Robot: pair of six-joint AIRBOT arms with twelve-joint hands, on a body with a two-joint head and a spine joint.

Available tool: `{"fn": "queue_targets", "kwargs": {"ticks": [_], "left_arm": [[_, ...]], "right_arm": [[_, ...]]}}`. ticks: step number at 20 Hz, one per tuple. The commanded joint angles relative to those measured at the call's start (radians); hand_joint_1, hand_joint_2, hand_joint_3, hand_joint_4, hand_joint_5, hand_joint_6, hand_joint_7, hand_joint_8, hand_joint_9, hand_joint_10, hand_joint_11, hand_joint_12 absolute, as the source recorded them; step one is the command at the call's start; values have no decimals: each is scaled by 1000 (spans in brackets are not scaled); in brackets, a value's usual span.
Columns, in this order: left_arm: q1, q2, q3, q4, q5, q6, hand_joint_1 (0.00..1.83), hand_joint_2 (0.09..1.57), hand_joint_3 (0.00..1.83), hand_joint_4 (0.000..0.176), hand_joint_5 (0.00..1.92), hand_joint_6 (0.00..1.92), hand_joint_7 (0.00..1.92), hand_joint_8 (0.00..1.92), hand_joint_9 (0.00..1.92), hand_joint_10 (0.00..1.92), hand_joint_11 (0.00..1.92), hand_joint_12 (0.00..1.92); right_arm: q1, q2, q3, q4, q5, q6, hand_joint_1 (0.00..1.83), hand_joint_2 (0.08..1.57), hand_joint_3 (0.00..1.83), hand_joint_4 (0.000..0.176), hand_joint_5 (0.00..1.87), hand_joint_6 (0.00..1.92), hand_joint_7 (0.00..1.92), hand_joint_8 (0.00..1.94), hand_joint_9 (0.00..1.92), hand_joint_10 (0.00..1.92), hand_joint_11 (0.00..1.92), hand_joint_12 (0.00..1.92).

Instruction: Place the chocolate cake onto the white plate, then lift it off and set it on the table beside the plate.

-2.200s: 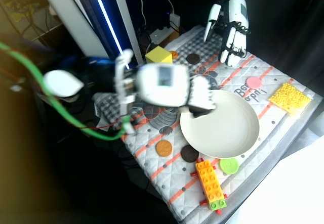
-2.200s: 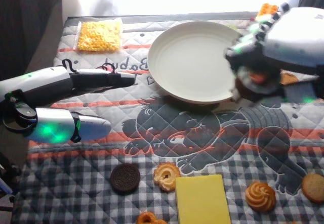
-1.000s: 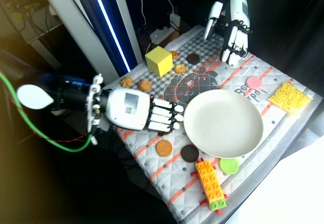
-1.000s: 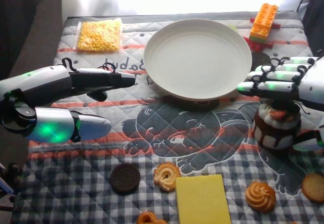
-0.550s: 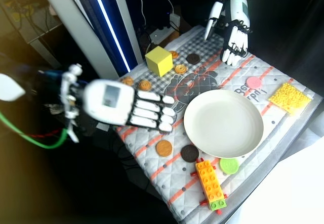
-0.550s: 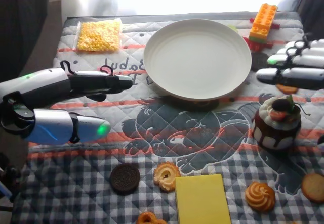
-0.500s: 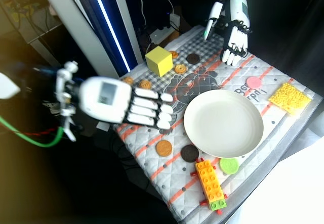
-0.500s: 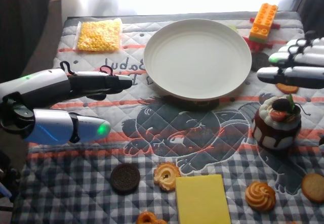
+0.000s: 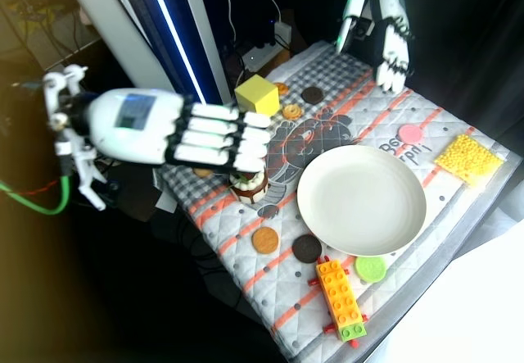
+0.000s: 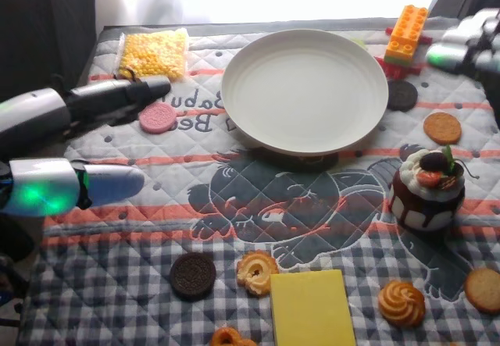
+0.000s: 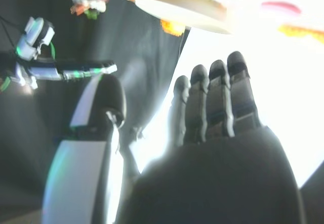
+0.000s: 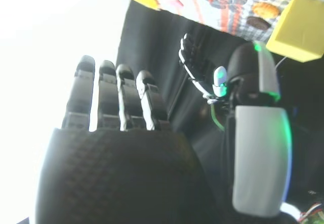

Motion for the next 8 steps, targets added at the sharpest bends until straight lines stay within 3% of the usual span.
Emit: {"fn": "queue_targets", "kwargs": {"ticks": [1,2,4,5,7,8], "left_arm": [[1,20,-5,-31,-161,1,706,1229,4,71,8,1,1,0,0,0,0,8],[7,29,-10,-35,-176,5,670,1231,4,50,1,0,0,0,0,0,0,1],[20,49,-26,-62,-222,36,501,1270,19,35,0,0,0,0,0,0,0,0],[29,61,-33,-79,-258,44,414,1273,18,51,0,0,0,0,0,0,0,0],[46,83,-42,-107,-327,44,452,1208,0,131,0,0,0,0,0,0,0,0],[53,90,-44,-116,-358,44,519,1187,0,163,0,0,0,0,0,0,0,0]], "right_arm": [[6,13,-9,50,166,-37,715,1047,11,37,0,0,0,0,0,0,1,1],[3,17,-13,56,178,-48,703,1046,9,53,0,0,0,0,0,0,0,0],[-3,24,-15,66,218,-53,675,1053,9,54,0,0,0,0,0,0,0,0],[-5,27,-17,73,238,-63,684,1055,9,54,0,0,0,0,0,0,0,0],[-5,33,-24,86,282,-87,770,1065,9,54,0,0,0,0,0,0,0,0],[-5,38,-27,92,304,-94,757,1061,6,50,0,0,0,0,0,0,0,0]]}}
